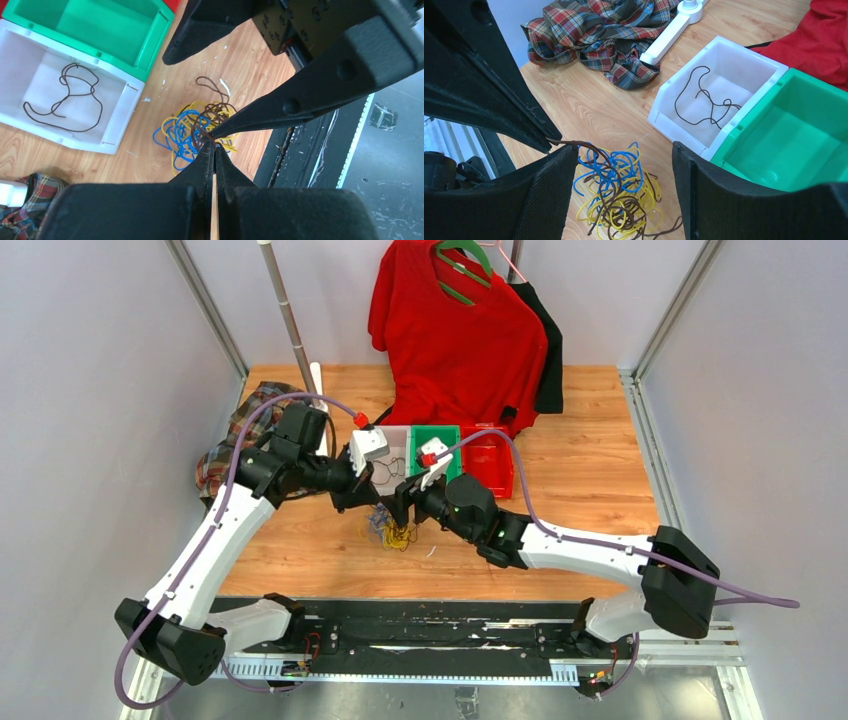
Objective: Untangle the cables
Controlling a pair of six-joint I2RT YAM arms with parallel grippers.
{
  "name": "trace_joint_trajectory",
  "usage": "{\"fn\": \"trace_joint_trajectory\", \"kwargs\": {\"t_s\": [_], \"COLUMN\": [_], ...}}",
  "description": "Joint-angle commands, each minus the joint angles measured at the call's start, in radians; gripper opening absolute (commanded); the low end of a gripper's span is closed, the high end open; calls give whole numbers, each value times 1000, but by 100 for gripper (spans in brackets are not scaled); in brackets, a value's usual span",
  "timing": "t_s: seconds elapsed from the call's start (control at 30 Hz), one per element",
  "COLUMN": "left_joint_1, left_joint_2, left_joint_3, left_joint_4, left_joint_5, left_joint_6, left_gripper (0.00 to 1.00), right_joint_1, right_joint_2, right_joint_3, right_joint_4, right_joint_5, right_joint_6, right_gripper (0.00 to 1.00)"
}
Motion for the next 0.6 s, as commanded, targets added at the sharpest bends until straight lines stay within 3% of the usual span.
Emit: {"fn": "trace_joint_trajectory", "kwargs": {"t_s": [0.0,0.4,0.57], "left_joint_1": [-20,-26,-26], "left_joint_2": [-22,-18,-10], "left_joint_3": [32,78,135], "left_joint_4": [-20,-38,-56], "left_joint_5": [34,121,153], "left_joint_6": [-20,-18,-24], "left_gripper": [1,1,1], "right_joint_1": [14,14,11], "right_joint_2": [22,127,168], "right_joint_3": [41,75,52], "right_joint_4": [64,106,111], "right_joint_5": [11,2,29], "right_joint_6": [3,33,53], "right_gripper": [68,67,60]}}
